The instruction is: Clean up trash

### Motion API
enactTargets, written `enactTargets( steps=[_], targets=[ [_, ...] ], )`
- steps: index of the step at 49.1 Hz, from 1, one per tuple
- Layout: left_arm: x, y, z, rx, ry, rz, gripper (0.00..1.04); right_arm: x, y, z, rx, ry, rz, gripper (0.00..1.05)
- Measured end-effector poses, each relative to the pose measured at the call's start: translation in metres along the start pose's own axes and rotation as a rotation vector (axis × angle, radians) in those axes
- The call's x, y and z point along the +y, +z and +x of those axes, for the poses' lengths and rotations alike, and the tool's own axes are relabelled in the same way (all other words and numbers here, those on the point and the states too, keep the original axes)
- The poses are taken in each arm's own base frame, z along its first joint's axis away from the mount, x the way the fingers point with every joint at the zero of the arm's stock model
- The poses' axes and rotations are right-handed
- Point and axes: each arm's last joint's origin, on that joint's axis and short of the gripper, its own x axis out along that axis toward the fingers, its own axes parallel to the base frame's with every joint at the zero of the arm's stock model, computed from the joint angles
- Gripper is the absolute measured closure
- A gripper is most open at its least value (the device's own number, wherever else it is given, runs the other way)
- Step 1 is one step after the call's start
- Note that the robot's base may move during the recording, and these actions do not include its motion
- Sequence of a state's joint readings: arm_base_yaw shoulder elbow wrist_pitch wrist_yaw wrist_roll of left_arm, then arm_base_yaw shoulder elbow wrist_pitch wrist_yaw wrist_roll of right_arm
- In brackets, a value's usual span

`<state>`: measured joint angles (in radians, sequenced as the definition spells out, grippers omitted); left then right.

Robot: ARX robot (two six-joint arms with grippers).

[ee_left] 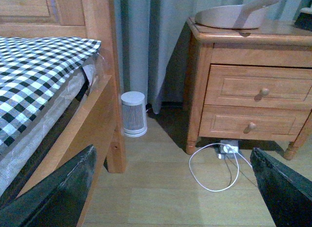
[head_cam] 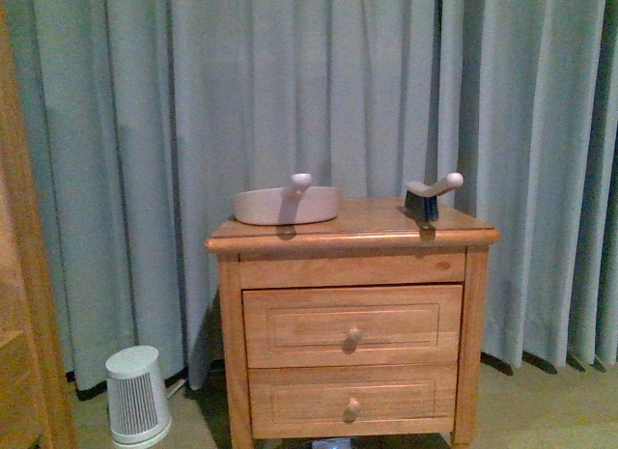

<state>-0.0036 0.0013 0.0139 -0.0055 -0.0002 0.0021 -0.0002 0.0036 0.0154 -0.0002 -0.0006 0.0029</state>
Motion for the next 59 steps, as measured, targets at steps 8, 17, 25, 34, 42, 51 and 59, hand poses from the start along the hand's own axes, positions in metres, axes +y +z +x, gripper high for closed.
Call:
enactTargets(
  steps=[8, 17, 25, 34, 42, 51, 59],
  targets=[
    [0.0000, 0.0000, 0.0000, 0.000, 0.000, 0.000, 0.08, 0.0000, 0.0000, 0.0000, 0.000, 0.000, 0.000, 0.07],
    [0.0000, 0.0000, 0.0000, 0.000, 0.000, 0.000, 0.08, 0.0000, 0.0000, 0.0000, 0.000, 0.000, 0.000, 0.07],
    [0.0000, 0.0000, 0.0000, 0.000, 0.000, 0.000, 0.08, 0.0000, 0.0000, 0.0000, 0.000, 0.000, 0.000, 0.07],
    [0.0000, 0.0000, 0.0000, 0.000, 0.000, 0.000, 0.08, 0.0000, 0.0000, 0.0000, 0.000, 0.000, 0.000, 0.07],
    [0.0000, 0.0000, 0.0000, 0.000, 0.000, 0.000, 0.08, 0.0000, 0.0000, 0.0000, 0.000, 0.000, 0.000, 0.07],
    [0.0000, 0.0000, 0.0000, 0.000, 0.000, 0.000, 0.08, 0.0000, 0.0000, 0.0000, 0.000, 0.000, 0.000, 0.07],
    [0.0000, 0.0000, 0.0000, 0.000, 0.000, 0.000, 0.08, 0.0000, 0.0000, 0.0000, 0.000, 0.000, 0.000, 0.07]
  ],
)
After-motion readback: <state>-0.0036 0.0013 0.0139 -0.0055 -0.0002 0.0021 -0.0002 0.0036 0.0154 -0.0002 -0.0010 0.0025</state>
